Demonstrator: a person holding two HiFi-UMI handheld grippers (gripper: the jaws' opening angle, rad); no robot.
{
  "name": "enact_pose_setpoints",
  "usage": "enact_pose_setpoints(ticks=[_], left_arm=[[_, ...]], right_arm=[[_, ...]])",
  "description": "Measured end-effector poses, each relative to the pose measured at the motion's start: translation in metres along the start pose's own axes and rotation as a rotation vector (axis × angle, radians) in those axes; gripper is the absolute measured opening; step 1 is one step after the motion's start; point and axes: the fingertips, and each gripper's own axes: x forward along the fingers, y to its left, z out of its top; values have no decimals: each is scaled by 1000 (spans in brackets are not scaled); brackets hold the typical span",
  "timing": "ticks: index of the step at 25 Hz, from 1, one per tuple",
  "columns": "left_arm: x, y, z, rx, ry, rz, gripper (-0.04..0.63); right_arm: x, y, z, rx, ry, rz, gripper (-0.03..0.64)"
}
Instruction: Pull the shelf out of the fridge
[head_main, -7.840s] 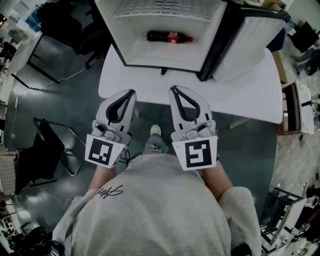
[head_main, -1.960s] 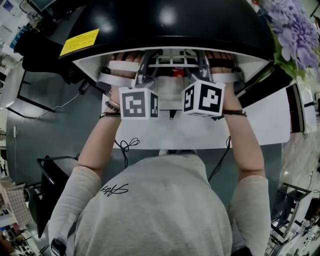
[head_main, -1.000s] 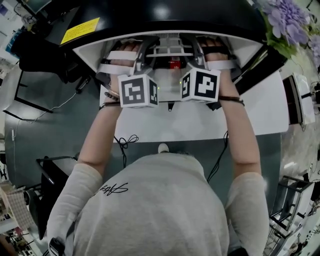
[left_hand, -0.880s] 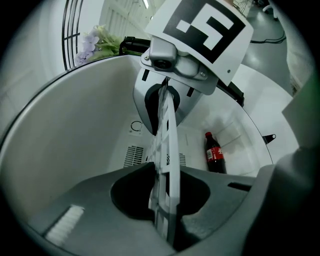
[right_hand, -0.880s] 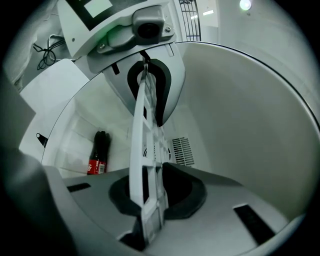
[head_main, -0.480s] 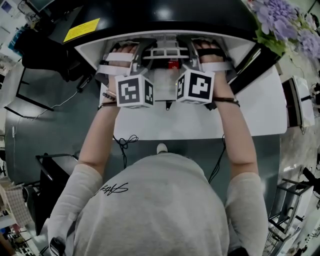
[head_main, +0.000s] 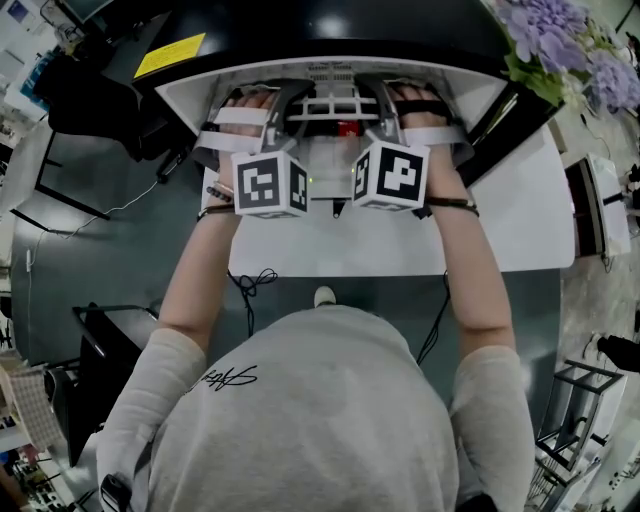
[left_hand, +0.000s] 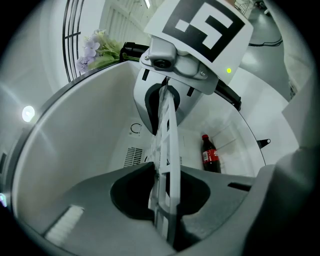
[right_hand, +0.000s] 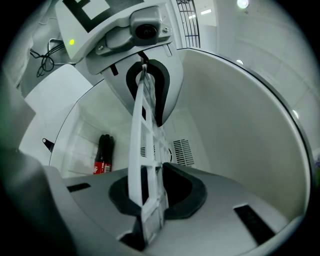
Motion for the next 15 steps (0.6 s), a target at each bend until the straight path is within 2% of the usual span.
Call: enact_pose_setpoints(ticks=[15], left_arm=[[-13,-4,6,-15,1,-4,43]], right_arm=[[-13,3,4,-5,-7,-2,49]])
